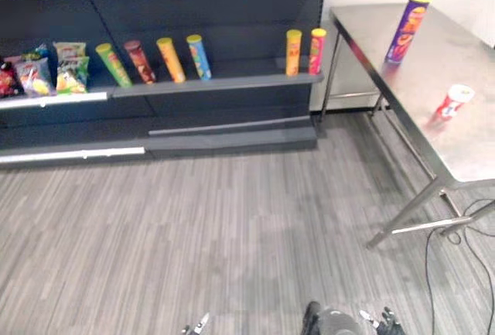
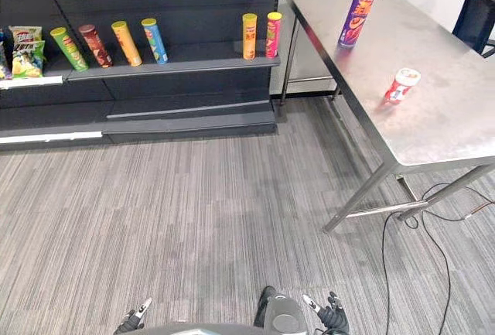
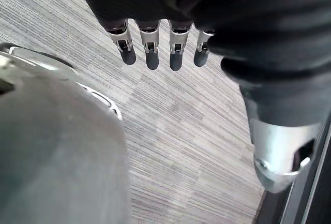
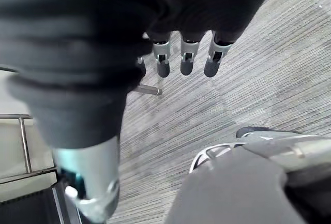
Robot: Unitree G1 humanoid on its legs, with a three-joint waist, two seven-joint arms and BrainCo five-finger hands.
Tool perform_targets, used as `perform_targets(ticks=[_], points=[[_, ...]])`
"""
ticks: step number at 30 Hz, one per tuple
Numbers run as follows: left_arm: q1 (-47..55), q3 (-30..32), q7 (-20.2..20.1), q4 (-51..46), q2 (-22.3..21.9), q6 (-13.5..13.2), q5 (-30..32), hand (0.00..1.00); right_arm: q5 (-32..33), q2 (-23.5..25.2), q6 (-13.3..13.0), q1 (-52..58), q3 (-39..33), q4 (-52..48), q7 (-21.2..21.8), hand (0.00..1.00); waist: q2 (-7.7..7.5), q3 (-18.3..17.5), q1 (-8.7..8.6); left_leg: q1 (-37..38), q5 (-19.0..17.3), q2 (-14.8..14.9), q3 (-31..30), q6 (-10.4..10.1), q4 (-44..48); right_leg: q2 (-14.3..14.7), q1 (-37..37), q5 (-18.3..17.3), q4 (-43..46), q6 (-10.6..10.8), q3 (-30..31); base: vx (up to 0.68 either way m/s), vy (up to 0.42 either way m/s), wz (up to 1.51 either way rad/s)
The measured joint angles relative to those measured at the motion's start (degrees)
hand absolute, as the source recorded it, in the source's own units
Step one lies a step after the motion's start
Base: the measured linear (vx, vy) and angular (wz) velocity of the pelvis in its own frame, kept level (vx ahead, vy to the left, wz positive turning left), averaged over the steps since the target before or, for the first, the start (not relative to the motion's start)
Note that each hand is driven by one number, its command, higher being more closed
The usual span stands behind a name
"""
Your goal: Put the gum and the chips on the shelf.
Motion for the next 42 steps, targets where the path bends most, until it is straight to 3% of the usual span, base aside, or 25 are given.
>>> perform_targets(ticks=[1,2,5,6,8,10,11,12,13,15,21,24,26,27,28,29,31,32,33,34,35,36,37,39,42], points=[[0.1,0.0,-0.5,0.0,0.0,0.0,0.0,0.00,0.0,-1.0,0.3,0.1,1.0,0.0,0.3,0.00,0.36,0.0,0.03,-3.3,5.1,1.9,-1.0,-0.6,7.7,1.2,2.1,0.0,-1.8,0.0,0.5,0.24,-0.043,-0.25],[0.3,-0.1,-0.8,0.0,0.0,-0.3,0.0,0.00,-0.1,-1.1,0.8,0.1,1.8,0.0,0.8,0.00,-0.04,0.3,0.24,-5.6,6.5,3.6,-0.8,-0.6,13.4,2.0,4.0,-0.1,-3.3,-0.1,0.7,0.23,-0.022,-0.23],[0.4,0.0,-1.1,-0.2,0.1,-0.4,-0.3,0.00,0.0,-1.3,1.7,0.1,1.1,0.2,1.2,0.00,0.68,0.5,0.20,-9.7,-2.5,5.8,3.2,1.9,18.2,1.7,8.5,-0.2,-4.5,-0.9,2.1,0.25,0.070,-0.17],[0.5,-0.1,-1.2,-0.5,0.1,-0.5,-1.1,0.00,0.0,-1.2,1.8,0.0,0.9,0.2,1.2,0.00,0.41,0.5,0.50,-10.5,-5.0,5.0,5.4,2.7,13.8,0.5,9.8,-0.5,-4.6,-0.5,3.2,0.26,0.186,-0.39],[0.6,-0.4,-1.7,-0.6,0.2,-0.4,-2.5,0.00,-0.1,-1.0,1.4,0.1,0.8,0.2,1.3,0.00,0.12,0.5,0.56,-11.2,-5.2,1.7,6.3,3.2,0.4,-2.0,10.7,-1.4,-4.0,1.0,4.3,0.20,0.213,-0.36],[0.8,-1.6,-2.8,-1.0,-0.2,-0.4,-2.8,0.00,-0.4,-1.3,0.3,0.5,-0.1,0.1,1.7,0.00,1.50,0.6,0.16,-11.2,0.9,-1.7,2.1,4.2,-21.3,-3.2,10.6,-3.5,-1.8,4.4,6.3,0.20,0.309,-0.32],[1.1,-1.9,-3.0,-0.9,-0.3,-0.4,-2.6,0.00,-0.8,-1.6,0.2,0.6,-0.4,0.2,1.8,0.00,1.94,0.8,0.37,-11.3,4.3,-1.8,0.6,4.7,-22.9,-3.0,10.7,-4.1,-1.3,5.2,7.3,0.23,0.310,-0.47],[1.8,-2.4,-3.0,-0.9,0.1,0.0,-2.3,0.00,-1.2,-1.2,0.2,0.5,-0.6,0.3,2.1,0.00,1.88,0.2,0.90,-10.5,4.8,-3.4,0.7,6.1,-23.3,-3.4,11.9,-3.9,-1.8,5.9,9.2,0.28,0.229,-0.33],[1.8,-2.6,-3.1,-1.0,1.3,0.0,-2.1,0.00,-1.2,-0.1,-0.3,0.7,-0.3,0.1,2.8,0.00,-0.26,0.3,0.69,-9.9,3.7,-5.0,1.4,6.3,-23.9,-4.3,12.0,-3.9,-2.1,5.9,11.2,0.30,0.186,-0.18],[1.4,-2.6,-3.3,-1.0,2.5,0.3,-2.2,0.00,-1.2,1.0,-0.3,0.5,-0.4,0.3,3.6,0.00,-2.13,0.3,0.65,-9.5,2.5,-7.3,1.7,7.3,-23.5,-5.9,12.2,-4.1,-3.3,5.9,13.7,0.23,0.160,0.08],[0.9,-4.9,-3.5,-0.7,2.8,1.5,-1.6,0.00,-1.0,1.2,-0.6,-0.7,-1.9,0.3,2.9,0.00,-2.39,-0.2,1.17,-7.0,-3.4,-10.3,5.2,8.5,-19.9,-9.4,13.3,-4.1,-2.3,8.1,17.2,0.21,0.144,-0.26],[0.8,-5.6,-3.4,-0.2,2.7,1.4,0.2,0.00,-1.1,1.3,-0.7,-0.2,-3.0,0.2,2.0,0.00,-1.83,-0.7,0.89,-3.4,-4.2,-11.8,6.8,9.2,-22.8,-11.7,7.7,-3.8,10.9,7.9,17.2,0.23,0.140,-0.22],[0.8,-5.6,-3.8,-0.1,3.0,1.3,1.5,0.00,-1.0,1.3,-0.9,0.1,-3.0,-0.2,2.1,0.00,-2.27,-0.9,0.93,-0.7,-4.1,-13.0,8.0,9.8,-25.1,-14.1,2.1,-1.4,22.1,5.3,16.5,0.20,0.126,-0.23],[0.8,-5.7,-3.8,-0.1,3.1,1.3,2.3,0.00,-0.5,1.2,-0.9,0.0,-3.0,-0.5,2.1,0.00,-2.22,-0.9,0.83,1.6,-3.9,-13.0,8.5,10.3,-26.7,-15.4,-0.3,2.3,27.5,4.6,15.4,0.22,0.079,-0.26],[1.0,-5.8,-3.4,-0.2,3.1,1.5,3.0,0.00,0.2,1.0,-0.9,0.0,-3.2,-0.5,2.3,0.00,-1.19,-1.1,0.35,4.0,-3.8,-12.7,9.4,10.8,-28.6,-16.4,-1.7,2.9,31.4,4.5,13.5,0.22,0.062,-0.27],[1.2,-5.8,-3.1,-0.2,3.3,1.5,3.5,0.00,0.2,1.1,-0.9,-0.2,-3.3,-0.5,2.4,0.00,-1.19,-1.0,0.07,4.9,-3.8,-12.4,9.7,10.9,-29.4,-16.6,-2.4,1.2,33.0,4.1,11.9,0.18,0.016,-0.31],[1.1,-5.6,-2.1,-0.2,3.4,2.6,4.0,0.00,0.3,1.1,-0.9,-1.0,-2.9,-0.8,2.5,0.00,-1.24,-0.8,0.01,7.8,-3.7,-9.6,12.2,10.6,-30.4,-14.9,-5.3,-6.1,33.3,3.6,2.3,0.18,-0.043,-0.42],[1.1,-5.4,-1.9,-0.2,3.4,2.6,4.1,0.00,0.3,1.1,-0.9,-1.0,-2.7,-1.1,2.5,0.00,-1.25,-0.8,0.04,8.3,-3.5,-8.8,12.7,10.4,-30.3,-14.1,-5.5,-6.2,31.1,3.4,-0.1,0.18,-0.091,-0.50],[1.3,-4.6,-1.5,0.0,3.4,2.6,4.3,0.00,0.7,1.2,-1.0,-0.9,-1.7,-2.3,2.5,0.00,-1.61,-0.8,0.14,9.4,-3.3,-8.1,13.8,10.0,-30.4,-12.5,-5.4,-4.8,23.7,3.6,-3.8,0.17,-0.106,-0.53],[1.9,-3.5,-1.5,-0.4,4.0,2.4,4.8,0.00,1.2,1.7,-1.2,-0.6,-0.7,-2.6,2.5,0.00,-3.63,-0.8,0.35,10.7,-3.2,-9.5,14.8,9.6,-31.1,-11.6,-5.2,2.4,14.5,2.4,-5.6,0.18,-0.122,-0.58],[1.8,-2.9,-1.5,-0.3,4.5,2.4,5.9,0.00,1.2,1.9,-1.2,-0.8,-0.4,-2.5,2.5,0.00,-4.47,-0.7,0.52,11.7,-3.4,-10.7,15.1,8.9,-31.7,-11.6,-4.9,2.0,12.6,-0.4,-6.3,0.20,-0.130,-0.88],[1.7,-2.4,-1.2,1.0,3.1,2.6,7.0,0.00,1.3,1.2,-1.3,-1.8,-0.3,-2.4,2.5,0.00,-3.15,-0.8,1.05,12.7,-3.7,-9.5,15.8,7.8,-33.3,-9.2,-4.3,1.1,10.6,-0.6,-6.2,0.18,-0.120,-0.72],[1.7,-2.5,-1.2,1.7,2.4,2.5,7.6,0.00,1.4,1.1,-1.8,-2.4,-0.7,-2.5,2.5,0.00,-1.56,-0.5,0.07,12.7,-3.8,-8.9,16.3,7.1,-34.1,-8.1,-4.3,1.2,9.3,-0.6,-6.4,0.16,-0.086,-0.57],[1.4,-2.9,-1.5,1.8,1.7,2.4,8.1,0.00,1.3,0.2,-1.7,-2.6,-1.6,-2.0,2.3,0.00,-0.13,-0.2,0.03,13.2,-4.1,-8.1,17.1,6.1,-35.2,-6.4,-4.4,1.1,8.1,-0.7,-6.4,0.06,-0.047,-0.17],[1.5,-3.0,-1.6,1.8,2.1,2.2,8.0,0.00,1.2,0.5,-0.8,-2.5,-1.3,-2.0,2.3,0.00,-0.86,-0.2,0.21,13.7,-5.2,-7.2,17.4,4.5,-35.0,-5.2,-3.9,0.7,7.5,-1.1,-6.7,-0.04,-0.037,-0.10]])
